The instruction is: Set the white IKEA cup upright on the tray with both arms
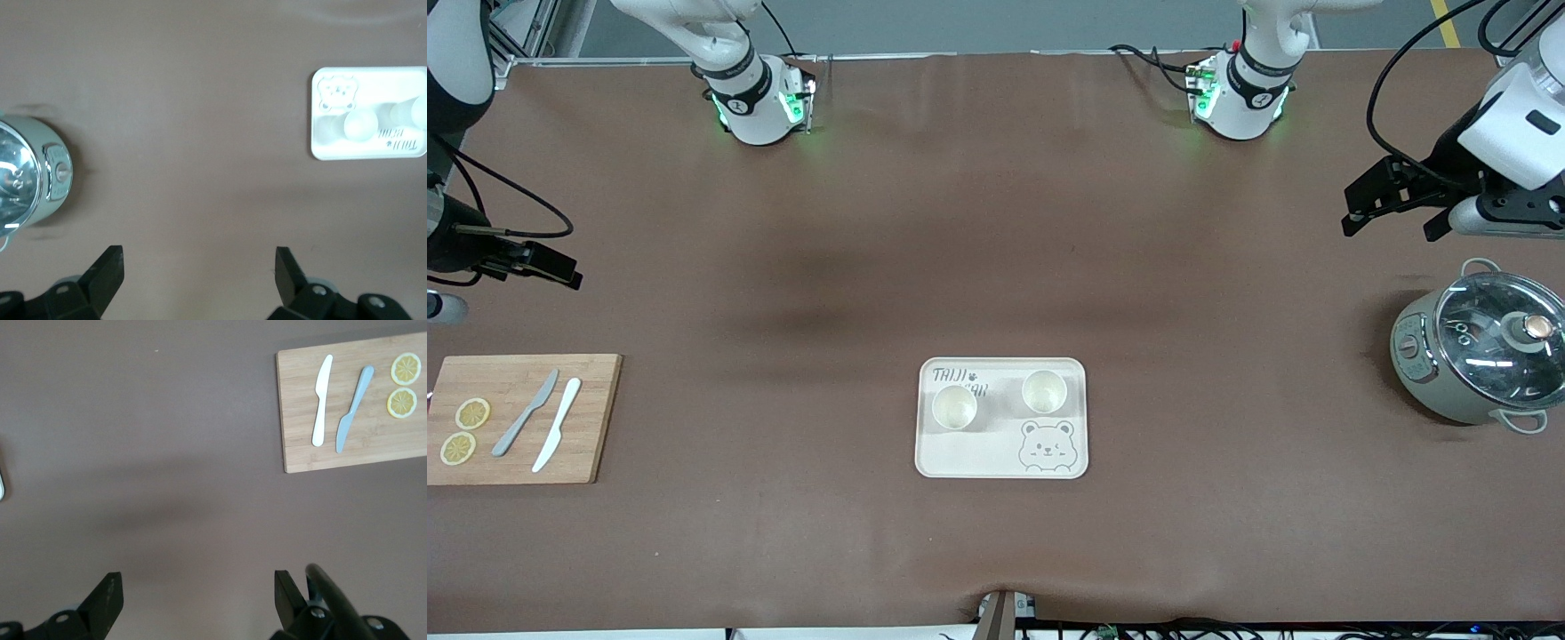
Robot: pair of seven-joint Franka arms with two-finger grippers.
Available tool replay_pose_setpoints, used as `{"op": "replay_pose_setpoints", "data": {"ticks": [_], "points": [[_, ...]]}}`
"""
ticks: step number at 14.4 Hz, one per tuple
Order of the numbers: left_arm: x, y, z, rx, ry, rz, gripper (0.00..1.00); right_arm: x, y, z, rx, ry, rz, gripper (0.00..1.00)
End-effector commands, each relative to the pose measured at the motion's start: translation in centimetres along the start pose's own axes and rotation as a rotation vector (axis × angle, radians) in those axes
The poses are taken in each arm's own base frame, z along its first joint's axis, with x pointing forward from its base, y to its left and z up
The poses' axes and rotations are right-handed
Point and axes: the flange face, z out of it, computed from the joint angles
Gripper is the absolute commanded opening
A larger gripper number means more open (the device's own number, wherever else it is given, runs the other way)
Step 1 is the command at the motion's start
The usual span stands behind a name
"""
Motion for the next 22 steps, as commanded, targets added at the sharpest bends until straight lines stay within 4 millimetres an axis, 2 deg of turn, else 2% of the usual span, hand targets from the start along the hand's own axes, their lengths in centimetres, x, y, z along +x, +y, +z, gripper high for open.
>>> {"op": "replay_pose_setpoints", "data": {"ticks": [1,3,8,10,15,22], "points": [[-0.8,0.5,-0.3,0.100,-0.031,0.055,1.00,-1.0,3.3,-0.6,0.018,-0.014,-0.063,1.00],[-1.1,1.4,-0.1,0.139,-0.048,0.107,1.00,-1.2,3.5,-0.4,0.027,-0.026,-0.055,1.00],[-1.2,1.3,0.1,0.137,-0.067,0.117,1.00,-1.8,2.8,-0.6,0.060,-0.047,-0.018,1.00],[-1.3,1.1,0.2,0.122,-0.083,0.176,1.00,-1.8,2.6,-0.1,0.060,-0.053,-0.021,1.00],[-1.3,1.2,0.2,0.043,-0.088,0.162,1.00,-1.8,2.1,0.0,0.059,-0.056,-0.030,1.00],[-1.4,1.3,0.2,0.051,-0.087,0.162,1.00,-1.8,2.0,0.0,0.059,-0.055,-0.031,1.00]]}}
